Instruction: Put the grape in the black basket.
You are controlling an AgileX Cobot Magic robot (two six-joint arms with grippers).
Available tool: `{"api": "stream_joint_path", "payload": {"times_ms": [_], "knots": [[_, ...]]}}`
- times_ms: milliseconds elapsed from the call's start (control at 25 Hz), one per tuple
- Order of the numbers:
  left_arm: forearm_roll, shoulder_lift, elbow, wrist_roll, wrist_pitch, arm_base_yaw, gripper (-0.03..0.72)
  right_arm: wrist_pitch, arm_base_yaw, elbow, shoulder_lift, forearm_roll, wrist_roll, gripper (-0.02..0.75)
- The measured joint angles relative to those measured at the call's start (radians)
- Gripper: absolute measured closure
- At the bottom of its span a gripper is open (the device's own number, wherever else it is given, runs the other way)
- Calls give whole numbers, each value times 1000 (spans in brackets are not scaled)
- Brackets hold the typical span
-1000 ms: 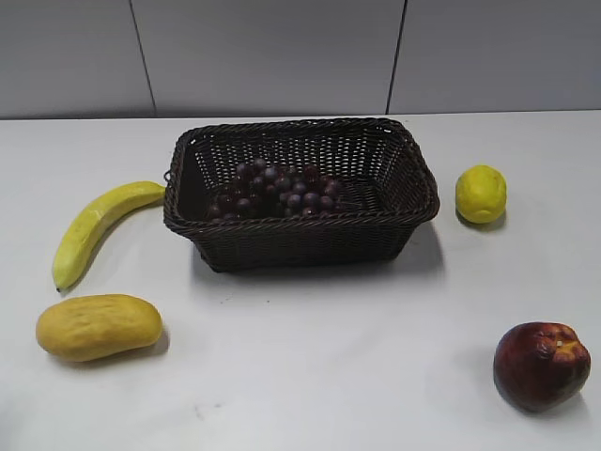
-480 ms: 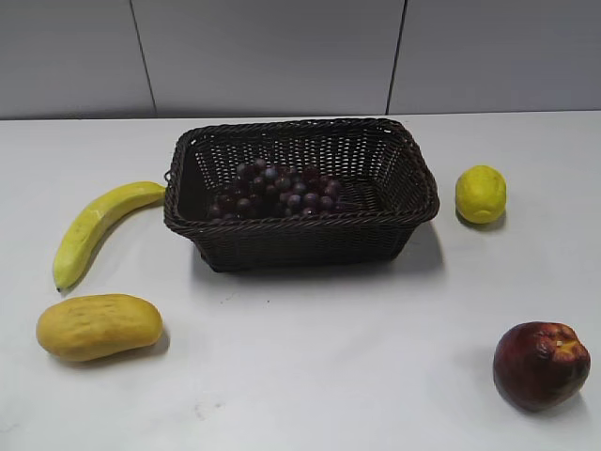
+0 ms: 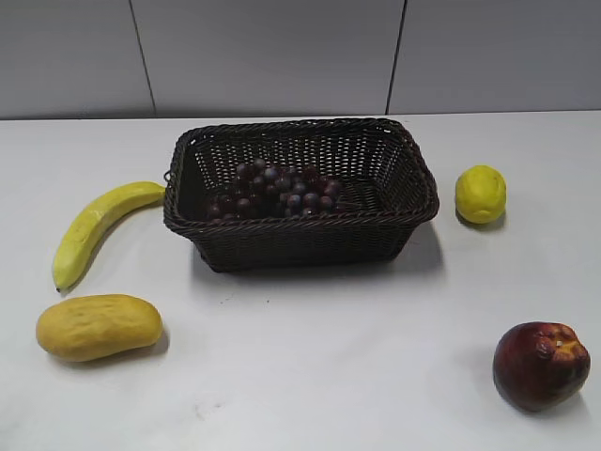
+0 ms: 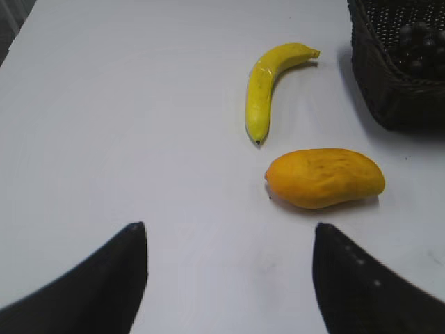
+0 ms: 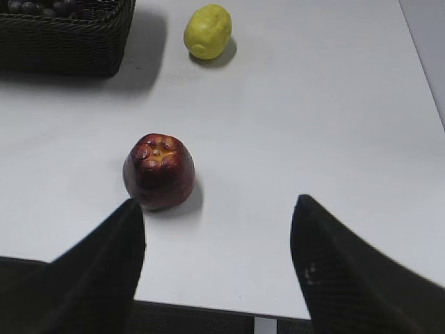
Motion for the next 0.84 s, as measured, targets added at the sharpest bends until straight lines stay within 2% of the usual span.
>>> {"api": "stream_joint_path", "payload": {"times_ms": [200, 840], "knots": [[9, -69, 2, -30, 0, 0, 135, 0, 0, 0, 0, 0, 0, 239], [18, -70, 3, -44, 0, 0, 137, 0, 0, 0, 0, 0, 0, 239]]}}
